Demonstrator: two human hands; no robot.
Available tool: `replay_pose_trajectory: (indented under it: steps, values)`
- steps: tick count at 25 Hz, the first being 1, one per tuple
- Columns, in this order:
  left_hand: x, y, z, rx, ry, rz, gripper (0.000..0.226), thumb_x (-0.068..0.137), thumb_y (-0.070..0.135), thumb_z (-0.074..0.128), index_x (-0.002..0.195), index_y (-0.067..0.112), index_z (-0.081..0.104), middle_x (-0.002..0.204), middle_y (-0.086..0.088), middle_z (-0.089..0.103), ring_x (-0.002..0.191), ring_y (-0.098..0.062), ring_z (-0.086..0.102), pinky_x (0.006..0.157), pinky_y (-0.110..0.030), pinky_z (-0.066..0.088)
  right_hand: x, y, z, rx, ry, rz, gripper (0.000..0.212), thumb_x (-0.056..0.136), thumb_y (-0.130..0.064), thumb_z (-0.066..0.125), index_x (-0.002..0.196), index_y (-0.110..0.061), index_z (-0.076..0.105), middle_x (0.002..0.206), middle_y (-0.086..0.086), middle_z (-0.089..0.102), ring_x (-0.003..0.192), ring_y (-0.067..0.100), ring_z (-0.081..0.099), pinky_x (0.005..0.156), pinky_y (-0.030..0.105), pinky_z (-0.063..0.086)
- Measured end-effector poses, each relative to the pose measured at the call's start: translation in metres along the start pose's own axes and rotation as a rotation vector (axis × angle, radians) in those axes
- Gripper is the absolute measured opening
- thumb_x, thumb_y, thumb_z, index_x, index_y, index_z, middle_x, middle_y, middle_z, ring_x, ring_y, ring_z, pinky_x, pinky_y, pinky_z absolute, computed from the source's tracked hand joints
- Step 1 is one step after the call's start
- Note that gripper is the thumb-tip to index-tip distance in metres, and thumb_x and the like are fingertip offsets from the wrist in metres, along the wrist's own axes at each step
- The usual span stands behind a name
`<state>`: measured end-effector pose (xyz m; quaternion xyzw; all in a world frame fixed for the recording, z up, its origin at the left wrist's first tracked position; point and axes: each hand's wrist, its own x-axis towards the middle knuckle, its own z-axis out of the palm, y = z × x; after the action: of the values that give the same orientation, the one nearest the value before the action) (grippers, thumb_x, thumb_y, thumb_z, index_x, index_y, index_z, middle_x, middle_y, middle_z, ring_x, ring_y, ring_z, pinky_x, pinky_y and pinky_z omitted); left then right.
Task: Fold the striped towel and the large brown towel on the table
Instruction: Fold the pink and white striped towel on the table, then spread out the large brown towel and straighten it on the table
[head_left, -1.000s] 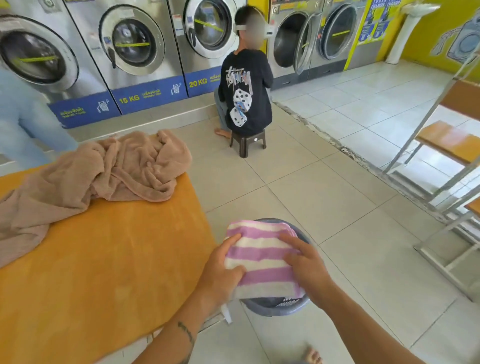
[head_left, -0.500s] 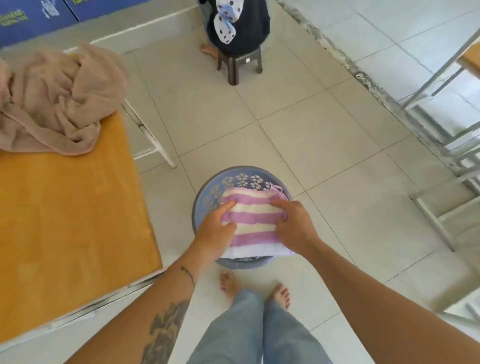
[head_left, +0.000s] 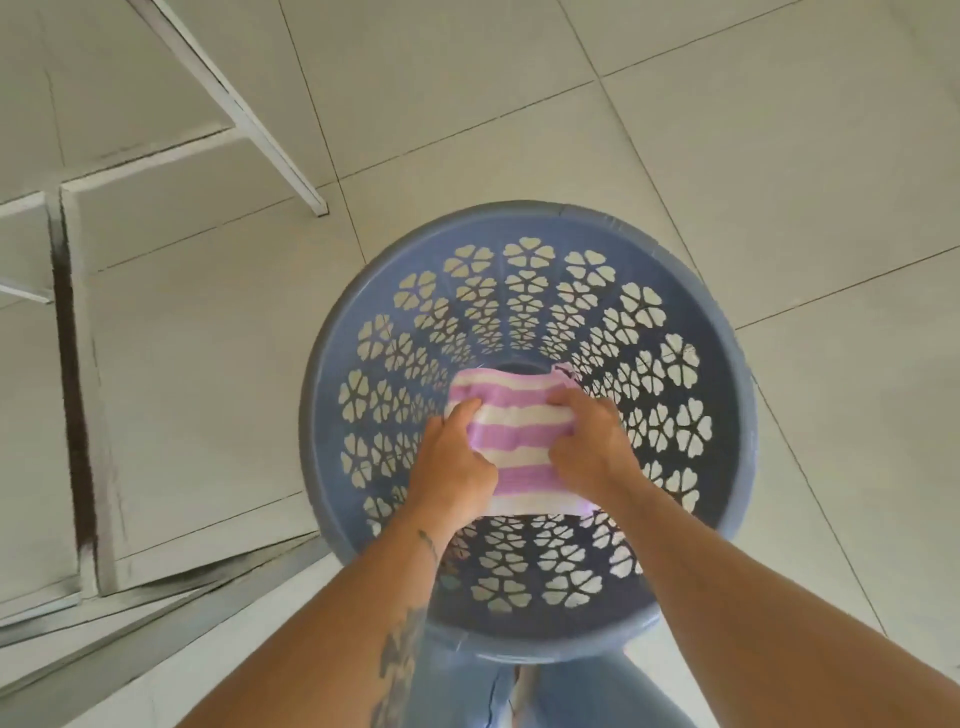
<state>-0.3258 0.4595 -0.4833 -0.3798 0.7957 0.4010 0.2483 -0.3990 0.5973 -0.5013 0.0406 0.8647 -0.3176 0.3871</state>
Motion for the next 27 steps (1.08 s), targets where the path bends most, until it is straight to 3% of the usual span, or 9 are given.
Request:
replay_pose_trajectory:
  steps: [2, 5, 10, 12, 15, 19, 22, 25, 27]
  values:
    - [0.032, -0.010, 0.014, -0.029, -0.018, -0.014, 0.079, 0.086, -0.002, 0.043, 0.150, 0.042, 0.031, 0.145, -0.002, 0.033, 0.115, -0.028, 0.056, 0.088, -0.047, 0.056, 0.035, 0.010, 0.016, -0.024, -0.019, -0.028, 0.065, 0.081, 0.007, 0.040, 0.134, -0.028, 0.050, 0.126, 0.009, 0.037, 0.093, 0.028, 0.058, 0.090, 0.043, 0.055]
    - [0.059, -0.021, 0.029, 0.022, -0.129, -0.036, 0.082, 0.088, 0.007, 0.048, 0.151, 0.052, 0.019, 0.161, 0.003, 0.014, 0.143, -0.031, 0.031, 0.109, -0.047, 0.041, 0.061, 0.026, 0.024, -0.113, -0.061, -0.093, 0.069, 0.084, 0.003, 0.040, 0.144, -0.032, 0.039, 0.136, 0.011, 0.033, 0.107, 0.036, 0.056, 0.098, 0.047, 0.050]
    - [0.033, -0.013, 0.023, -0.110, -0.043, -0.050, 0.050, 0.094, 0.005, 0.050, 0.137, 0.030, 0.049, 0.134, 0.003, 0.042, 0.106, -0.017, 0.052, 0.083, -0.030, 0.052, 0.037, 0.029, 0.001, -0.149, -0.087, -0.049, 0.061, 0.096, -0.015, 0.050, 0.153, -0.025, 0.031, 0.158, 0.007, 0.021, 0.130, 0.033, 0.050, 0.109, 0.041, 0.042]
    - [0.010, 0.003, 0.009, -0.138, -0.013, -0.030, 0.046, 0.095, 0.003, 0.046, 0.137, 0.022, 0.052, 0.135, -0.002, 0.050, 0.104, -0.014, 0.054, 0.074, -0.020, 0.047, 0.013, 0.016, -0.017, -0.127, -0.068, -0.062, 0.058, 0.096, -0.017, 0.052, 0.151, -0.025, 0.035, 0.156, 0.005, 0.028, 0.125, 0.028, 0.053, 0.104, 0.038, 0.044]
    - [-0.028, 0.033, -0.018, -0.199, 0.033, -0.004, 0.041, 0.094, 0.000, 0.043, 0.127, 0.019, 0.059, 0.125, 0.000, 0.062, 0.104, -0.012, 0.057, 0.082, -0.023, 0.048, -0.029, -0.008, -0.049, -0.073, -0.037, -0.093, 0.051, 0.097, -0.018, 0.053, 0.146, -0.027, 0.041, 0.150, 0.004, 0.035, 0.108, 0.023, 0.057, 0.088, 0.034, 0.051]
    - [-0.104, 0.079, -0.069, -0.255, 0.078, 0.055, 0.036, 0.094, 0.001, 0.044, 0.114, 0.024, 0.063, 0.110, 0.007, 0.067, 0.096, -0.007, 0.062, 0.068, -0.017, 0.043, -0.102, -0.050, -0.102, -0.068, 0.020, -0.165, 0.049, 0.097, -0.018, 0.053, 0.144, -0.029, 0.044, 0.145, 0.003, 0.040, 0.113, 0.022, 0.054, 0.087, 0.025, 0.039]
    - [-0.174, 0.111, -0.113, -0.273, 0.093, 0.145, 0.033, 0.095, 0.004, 0.048, 0.107, 0.030, 0.063, 0.106, 0.010, 0.069, 0.092, 0.002, 0.061, 0.064, -0.008, 0.039, -0.172, -0.093, -0.148, -0.085, 0.042, -0.244, 0.049, 0.095, -0.017, 0.053, 0.142, -0.028, 0.047, 0.143, 0.001, 0.043, 0.120, 0.023, 0.053, 0.091, 0.025, 0.039]
    - [-0.253, 0.139, -0.165, -0.340, 0.097, 0.211, 0.034, 0.094, 0.003, 0.046, 0.105, 0.030, 0.063, 0.105, 0.007, 0.070, 0.092, -0.007, 0.068, 0.062, -0.011, 0.045, -0.246, -0.143, -0.190, -0.090, 0.079, -0.339, 0.048, 0.093, -0.018, 0.053, 0.140, -0.029, 0.049, 0.138, 0.002, 0.046, 0.121, 0.022, 0.054, 0.099, 0.034, 0.046]
    - [-0.305, 0.150, -0.201, -0.413, 0.112, 0.267, 0.034, 0.094, 0.002, 0.044, 0.105, 0.026, 0.064, 0.103, 0.003, 0.070, 0.092, -0.012, 0.070, 0.061, -0.010, 0.046, -0.296, -0.177, -0.213, -0.102, 0.114, -0.423, 0.046, 0.092, -0.019, 0.053, 0.137, -0.031, 0.051, 0.135, 0.002, 0.048, 0.114, 0.021, 0.057, 0.094, 0.031, 0.046]
